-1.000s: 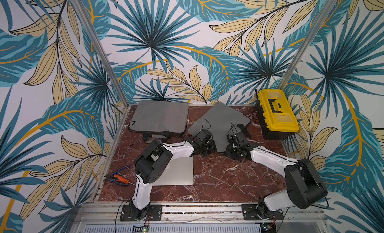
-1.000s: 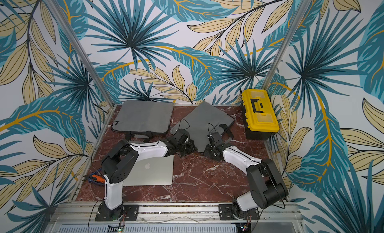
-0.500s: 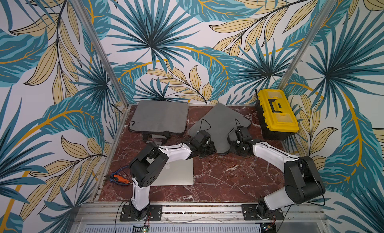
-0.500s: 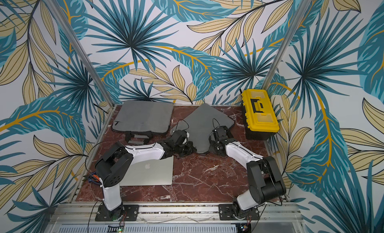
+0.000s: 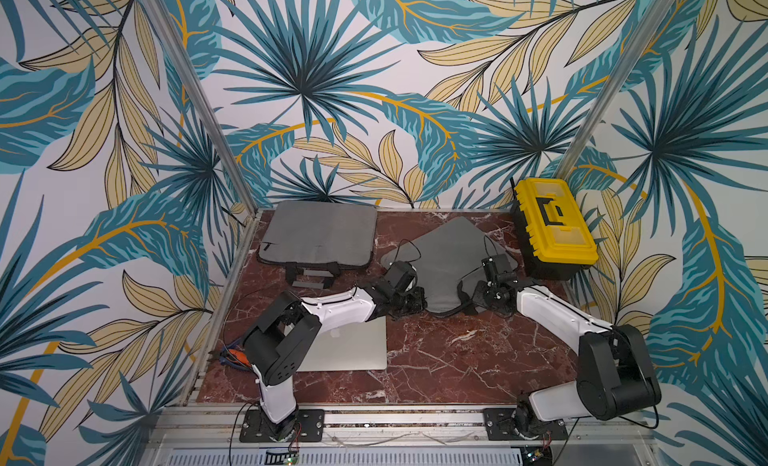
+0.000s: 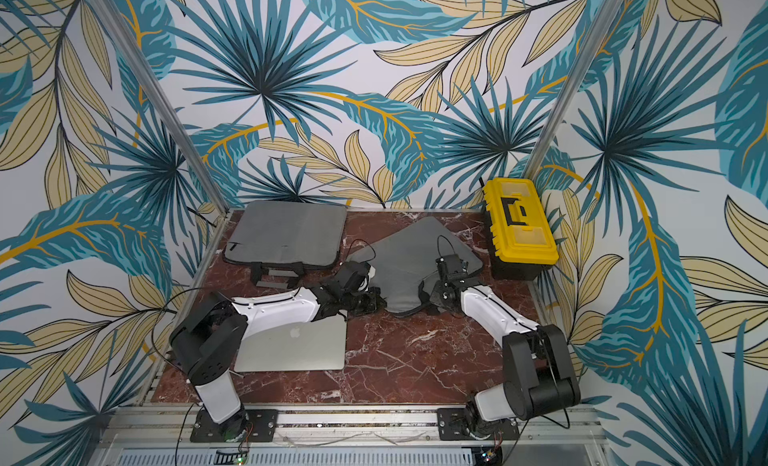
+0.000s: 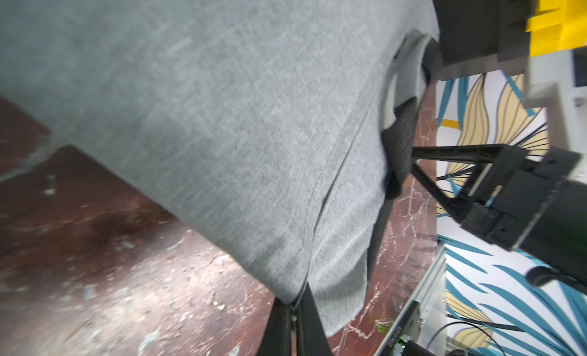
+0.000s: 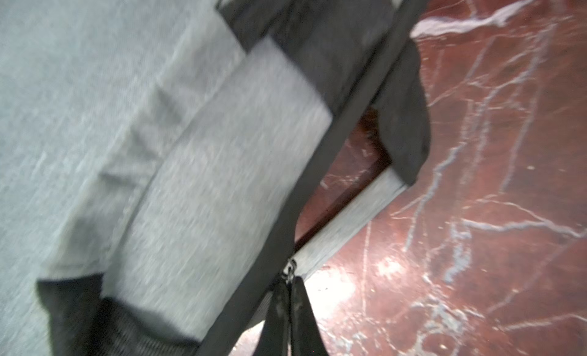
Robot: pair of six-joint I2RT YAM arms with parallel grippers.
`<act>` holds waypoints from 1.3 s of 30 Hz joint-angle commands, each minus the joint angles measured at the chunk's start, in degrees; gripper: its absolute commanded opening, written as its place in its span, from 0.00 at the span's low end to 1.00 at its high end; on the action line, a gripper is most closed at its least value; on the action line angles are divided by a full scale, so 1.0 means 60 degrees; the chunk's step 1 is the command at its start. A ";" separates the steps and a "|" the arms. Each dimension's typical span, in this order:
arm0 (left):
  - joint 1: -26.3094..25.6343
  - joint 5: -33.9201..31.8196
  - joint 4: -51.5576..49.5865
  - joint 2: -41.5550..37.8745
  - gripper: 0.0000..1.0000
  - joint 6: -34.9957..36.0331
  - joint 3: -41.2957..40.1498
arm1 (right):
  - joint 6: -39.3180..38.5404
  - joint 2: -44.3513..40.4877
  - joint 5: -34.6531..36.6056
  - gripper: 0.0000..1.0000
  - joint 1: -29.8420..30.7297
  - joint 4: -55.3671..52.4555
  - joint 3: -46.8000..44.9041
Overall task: Open the zippered laptop bag and take out the laptop
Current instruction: Unzip the zipper on the zippered laptop bag.
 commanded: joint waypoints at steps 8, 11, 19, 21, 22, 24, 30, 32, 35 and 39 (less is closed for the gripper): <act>0.0511 -0.1287 -0.1181 -0.0830 0.00 0.0807 0.0112 | 0.0259 -0.0781 0.0826 0.00 -0.0260 -0.0777 -0.0652; 0.0771 -0.1463 -0.1274 -0.0933 0.00 0.0973 0.0099 | 0.0474 -0.1097 0.1037 0.00 -0.0273 -0.0876 -0.0888; 0.1250 -0.1862 -0.1342 -0.0960 0.00 0.1440 0.0386 | 0.0935 -0.1467 0.1511 0.00 -0.0289 -0.1203 -0.1343; 0.1313 -0.1972 -0.1431 -0.0876 0.00 0.1560 0.0564 | 0.1015 -0.1525 0.1581 0.00 -0.0302 -0.1326 -0.1394; 0.1358 -0.2044 -0.1464 -0.0837 0.00 0.1593 0.0669 | 0.1031 -0.1581 0.1633 0.00 -0.0303 -0.1396 -0.1420; 0.1441 -0.2070 -0.1461 -0.0767 0.00 0.1623 0.0838 | 0.1044 -0.1723 0.1773 0.00 -0.0318 -0.1551 -0.1453; 0.1601 -0.2334 -0.1792 -0.0666 0.00 0.1684 0.1177 | 0.1168 -0.2224 0.2417 0.00 -0.0449 -0.2059 -0.1612; 0.1689 -0.2411 -0.1846 -0.0590 0.00 0.1736 0.1308 | 0.1188 -0.2390 0.2498 0.00 -0.0492 -0.2136 -0.1683; 0.1813 -0.2501 -0.1872 -0.0415 0.00 0.1824 0.1545 | 0.1229 -0.2561 0.2484 0.00 -0.0549 -0.2129 -0.1826; 0.1958 -0.2521 -0.1879 0.0040 0.00 0.1931 0.2012 | 0.1143 -0.2693 0.2098 0.00 -0.0553 -0.2017 -0.1949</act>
